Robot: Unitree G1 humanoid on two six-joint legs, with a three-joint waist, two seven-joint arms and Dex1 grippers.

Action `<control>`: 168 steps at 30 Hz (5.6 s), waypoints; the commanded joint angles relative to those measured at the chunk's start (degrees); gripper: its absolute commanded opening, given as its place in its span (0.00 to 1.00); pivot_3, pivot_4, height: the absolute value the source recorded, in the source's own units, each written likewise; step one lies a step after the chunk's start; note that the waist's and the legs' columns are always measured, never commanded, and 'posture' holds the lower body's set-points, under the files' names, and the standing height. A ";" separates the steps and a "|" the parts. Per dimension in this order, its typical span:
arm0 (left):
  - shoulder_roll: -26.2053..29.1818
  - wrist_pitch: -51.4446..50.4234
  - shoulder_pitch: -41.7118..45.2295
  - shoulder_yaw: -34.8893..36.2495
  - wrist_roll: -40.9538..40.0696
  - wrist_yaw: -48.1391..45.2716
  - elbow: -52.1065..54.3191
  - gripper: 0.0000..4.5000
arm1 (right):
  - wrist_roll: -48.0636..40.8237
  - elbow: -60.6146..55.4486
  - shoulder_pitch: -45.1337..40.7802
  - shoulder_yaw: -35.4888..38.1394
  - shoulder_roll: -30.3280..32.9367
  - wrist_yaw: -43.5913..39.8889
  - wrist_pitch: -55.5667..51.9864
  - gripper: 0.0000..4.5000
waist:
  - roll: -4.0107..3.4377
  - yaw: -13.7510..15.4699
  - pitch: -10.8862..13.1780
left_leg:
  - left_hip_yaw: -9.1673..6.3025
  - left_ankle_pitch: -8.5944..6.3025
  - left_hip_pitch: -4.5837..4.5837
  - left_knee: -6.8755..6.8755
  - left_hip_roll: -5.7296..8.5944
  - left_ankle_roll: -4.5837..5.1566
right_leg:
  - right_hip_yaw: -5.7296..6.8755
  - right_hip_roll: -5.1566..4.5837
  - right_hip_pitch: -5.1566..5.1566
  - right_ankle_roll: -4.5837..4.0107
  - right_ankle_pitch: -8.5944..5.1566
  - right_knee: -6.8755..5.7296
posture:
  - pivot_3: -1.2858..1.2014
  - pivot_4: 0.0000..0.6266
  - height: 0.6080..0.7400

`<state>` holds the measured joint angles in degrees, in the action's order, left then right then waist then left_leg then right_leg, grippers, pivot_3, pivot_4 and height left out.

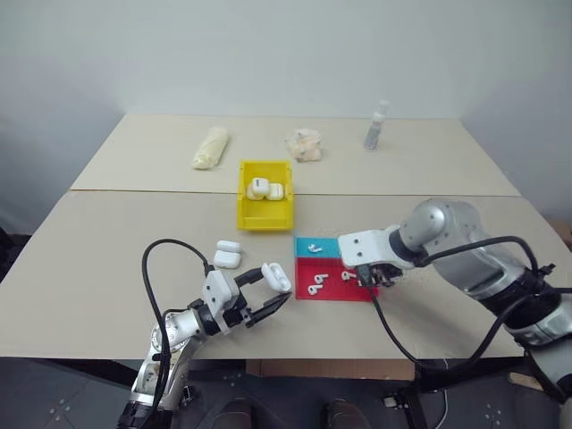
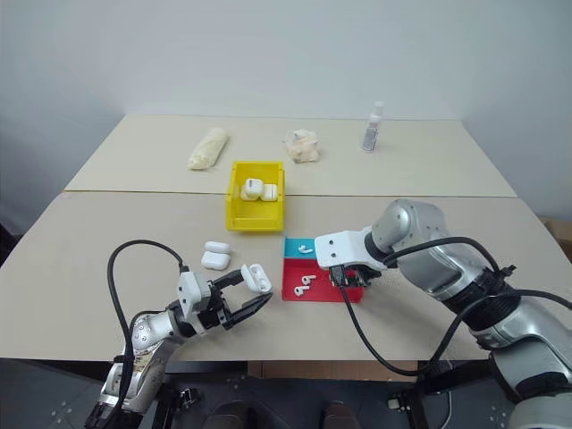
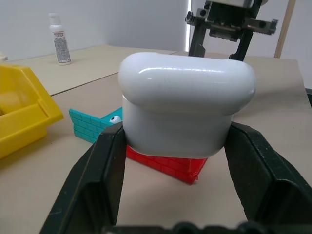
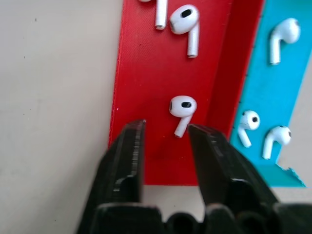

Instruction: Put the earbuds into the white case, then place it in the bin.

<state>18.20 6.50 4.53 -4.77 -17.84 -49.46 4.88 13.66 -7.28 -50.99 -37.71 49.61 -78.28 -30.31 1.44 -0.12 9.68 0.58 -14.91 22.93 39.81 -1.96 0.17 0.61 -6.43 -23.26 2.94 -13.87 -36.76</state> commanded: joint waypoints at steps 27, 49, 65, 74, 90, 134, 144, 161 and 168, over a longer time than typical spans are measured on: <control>1.99 -6.39 0.12 -1.26 0.81 5.58 6.79 0.61 | 9.84 3.85 1.75 1.17 -7.07 2.78 3.78 0.39 | 0.00 -0.18 0.00 | 0.00 0.00 0.00 -0.03 0.00 0.00 | 0.01 0.00 0.00 0.00 0.00 0.02 | 0.52 0.24 1.00; 2.53 -7.82 -0.31 -1.43 0.84 6.57 8.03 0.61 | 10.73 5.36 2.73 1.91 -7.97 2.39 5.10 0.35 | 0.00 -0.53 0.00 | -0.01 0.00 -0.04 -0.06 0.00 0.00 | 0.02 0.01 0.03 0.00 0.00 0.03 | 0.52 0.24 1.00; 2.56 -9.08 -0.25 -1.73 0.67 7.45 8.76 0.61 | 11.24 5.36 3.29 2.04 -8.05 2.49 5.49 0.14 | -0.01 -0.52 0.00 | -0.03 0.00 -0.04 -0.06 0.00 0.00 | 0.04 0.00 0.04 0.00 0.00 0.03 | 0.52 0.24 1.00; 2.82 -9.47 0.28 -1.70 -0.84 6.36 11.35 0.61 | 8.11 -4.85 5.55 9.18 -6.44 2.03 -1.55 0.14 | -0.01 -0.48 0.01 | -0.04 0.00 0.01 -0.07 0.00 0.00 | 0.04 0.00 0.00 0.00 0.00 0.05 | 0.52 0.24 1.00; 6.39 -23.36 13.71 0.87 -22.50 -6.15 17.38 0.61 | -37.55 -26.58 10.21 62.03 -22.27 11.47 -13.24 0.14 | -0.04 -0.04 0.03 | -0.08 0.00 0.00 -0.10 0.00 0.00 | 0.05 0.02 0.05 0.00 0.00 0.05 | 0.52 0.24 1.00; 6.12 -25.07 20.18 1.63 -23.17 -11.71 15.48 0.61 | -46.01 -14.73 18.99 38.43 -20.69 12.75 17.72 0.37 | -0.05 -0.56 0.04 | -0.11 0.00 -0.05 -0.13 -0.01 0.00 | 0.04 0.05 0.08 0.00 -0.01 0.08 | 0.52 0.24 1.00; 7.76 -21.97 17.29 0.47 -16.46 -12.63 12.94 0.61 | -46.97 -13.79 19.04 40.09 -15.56 10.46 18.34 0.51 | -0.05 -0.53 0.04 | -0.11 0.00 -0.04 -0.13 -0.01 0.00 | 0.04 0.05 0.08 0.00 -0.01 0.10 | 0.52 0.24 1.00; 11.15 -11.35 2.88 0.51 -5.01 -10.15 8.71 0.61 | -10.62 22.22 -13.56 9.95 -4.35 0.73 12.40 0.51 | -0.14 -0.66 0.10 | 0.04 0.00 0.15 -0.18 -0.04 0.00 | -0.05 0.05 -0.26 -0.06 -0.03 0.02 | 0.52 0.24 1.00; 10.74 -11.94 1.20 -0.31 -4.35 -7.83 10.76 0.61 | -1.19 35.96 -19.61 3.25 -11.59 -2.01 22.09 0.51 | -0.14 -0.60 0.10 | 0.12 0.03 0.55 -0.15 -0.03 -0.04 | -0.13 0.03 -0.80 -0.05 -0.02 -0.11 | 0.52 0.24 1.00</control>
<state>29.05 -6.18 5.91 -5.12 -22.16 -57.74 12.93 10.48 27.34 -68.71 -34.07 38.17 -79.51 -10.80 1.30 -0.72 9.78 0.70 -14.87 23.51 39.65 -1.99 0.11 0.47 -6.40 -24.10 2.89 -13.89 -36.90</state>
